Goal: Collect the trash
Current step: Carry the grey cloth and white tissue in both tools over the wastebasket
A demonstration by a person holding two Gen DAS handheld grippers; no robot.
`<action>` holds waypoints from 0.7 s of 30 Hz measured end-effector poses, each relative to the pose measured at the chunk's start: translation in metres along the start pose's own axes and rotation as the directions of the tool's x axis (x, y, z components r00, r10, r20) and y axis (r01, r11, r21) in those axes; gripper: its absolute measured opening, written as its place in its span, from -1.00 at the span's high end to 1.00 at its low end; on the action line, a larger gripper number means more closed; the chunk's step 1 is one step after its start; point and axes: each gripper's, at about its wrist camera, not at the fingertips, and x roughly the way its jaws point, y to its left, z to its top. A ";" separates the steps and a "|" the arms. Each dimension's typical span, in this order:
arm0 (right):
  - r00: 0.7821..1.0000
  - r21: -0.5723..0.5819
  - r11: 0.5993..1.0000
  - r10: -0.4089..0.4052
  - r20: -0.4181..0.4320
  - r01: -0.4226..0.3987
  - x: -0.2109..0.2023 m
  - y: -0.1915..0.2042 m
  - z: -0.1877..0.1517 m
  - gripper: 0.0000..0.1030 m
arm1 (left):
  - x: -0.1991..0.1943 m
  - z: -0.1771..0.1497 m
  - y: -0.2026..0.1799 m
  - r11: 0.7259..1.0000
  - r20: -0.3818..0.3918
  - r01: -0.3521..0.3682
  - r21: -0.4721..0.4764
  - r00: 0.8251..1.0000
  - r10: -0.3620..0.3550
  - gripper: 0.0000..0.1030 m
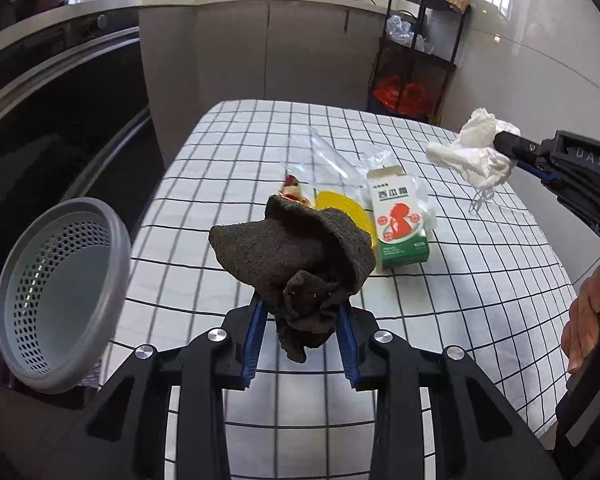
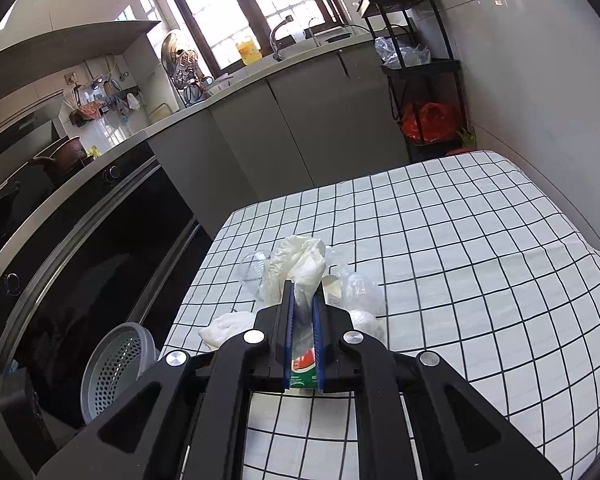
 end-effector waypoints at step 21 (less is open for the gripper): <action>0.986 -0.173 0.975 0.117 -0.122 -0.137 0.058 0.150 -0.045 0.83 | -0.057 0.018 0.168 0.944 0.099 -0.298 -0.138 0.945 0.313 0.38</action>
